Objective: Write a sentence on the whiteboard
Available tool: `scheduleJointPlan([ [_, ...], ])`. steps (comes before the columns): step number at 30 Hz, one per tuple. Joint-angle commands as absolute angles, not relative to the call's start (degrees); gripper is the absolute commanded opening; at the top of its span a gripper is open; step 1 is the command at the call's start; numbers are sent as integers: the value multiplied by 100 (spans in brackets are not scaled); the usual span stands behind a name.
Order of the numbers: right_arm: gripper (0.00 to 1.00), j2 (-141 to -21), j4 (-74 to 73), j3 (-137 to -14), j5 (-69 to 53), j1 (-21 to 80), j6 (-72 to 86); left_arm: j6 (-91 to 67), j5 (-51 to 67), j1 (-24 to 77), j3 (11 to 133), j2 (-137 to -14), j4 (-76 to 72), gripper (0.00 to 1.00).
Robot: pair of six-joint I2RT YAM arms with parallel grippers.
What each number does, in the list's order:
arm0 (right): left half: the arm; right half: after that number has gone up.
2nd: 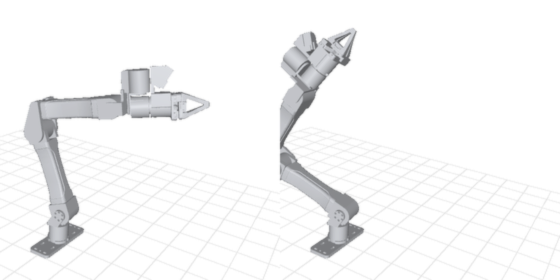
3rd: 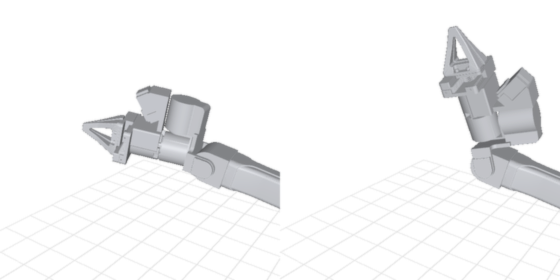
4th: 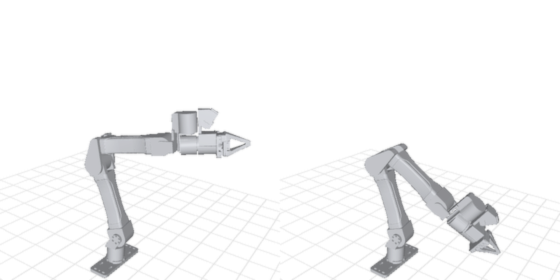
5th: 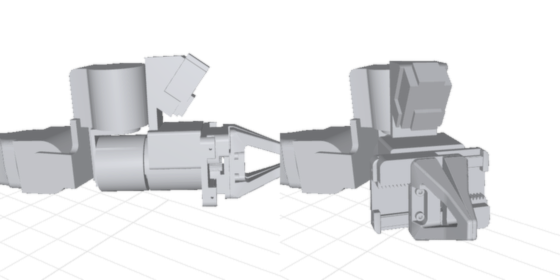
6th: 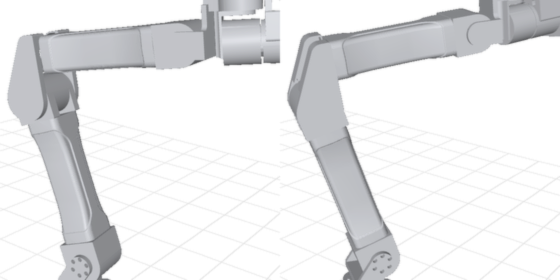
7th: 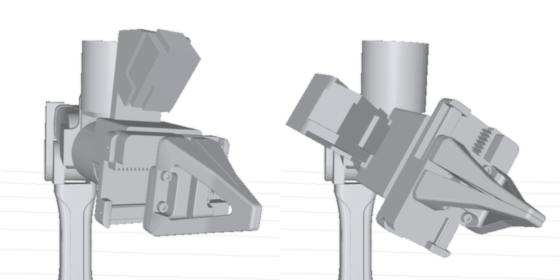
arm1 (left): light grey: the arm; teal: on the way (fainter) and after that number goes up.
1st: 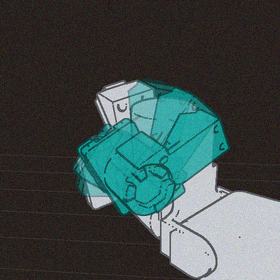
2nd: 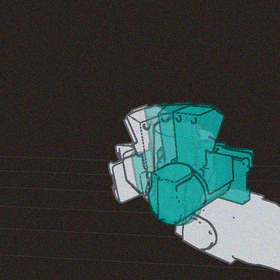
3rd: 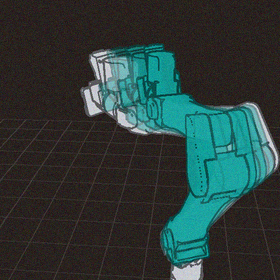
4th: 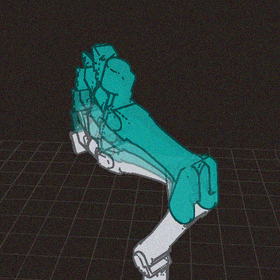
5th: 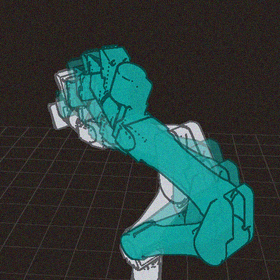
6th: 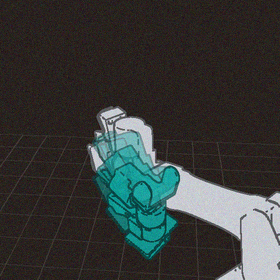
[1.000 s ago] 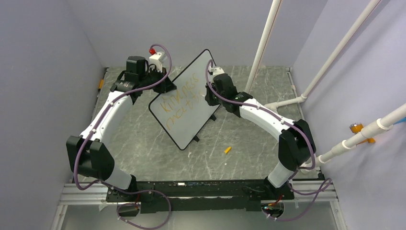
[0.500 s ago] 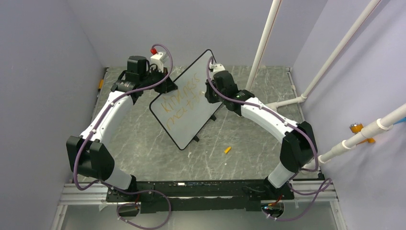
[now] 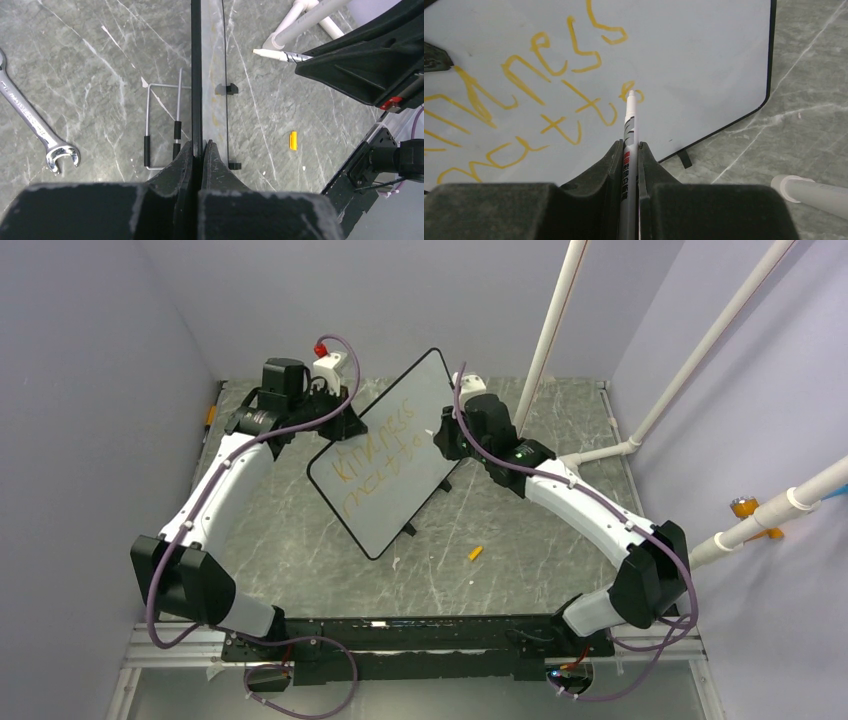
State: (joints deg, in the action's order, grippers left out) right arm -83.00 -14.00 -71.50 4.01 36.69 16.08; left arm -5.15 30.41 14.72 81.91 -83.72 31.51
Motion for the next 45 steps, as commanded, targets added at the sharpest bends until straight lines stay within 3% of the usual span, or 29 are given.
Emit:
scheduleJointPlan([
  [1,0,-8186,-969,-7048,148,3678,1684,347,2254,1525,8098,-8190,4011,0],
  [23,0,-9055,-794,-7457,-193,3593,1311,457,2118,1403,7677,-8224,3806,0],
  [45,0,-9084,-511,-7443,-312,3367,1395,413,2193,1263,7700,-8314,3798,0],
])
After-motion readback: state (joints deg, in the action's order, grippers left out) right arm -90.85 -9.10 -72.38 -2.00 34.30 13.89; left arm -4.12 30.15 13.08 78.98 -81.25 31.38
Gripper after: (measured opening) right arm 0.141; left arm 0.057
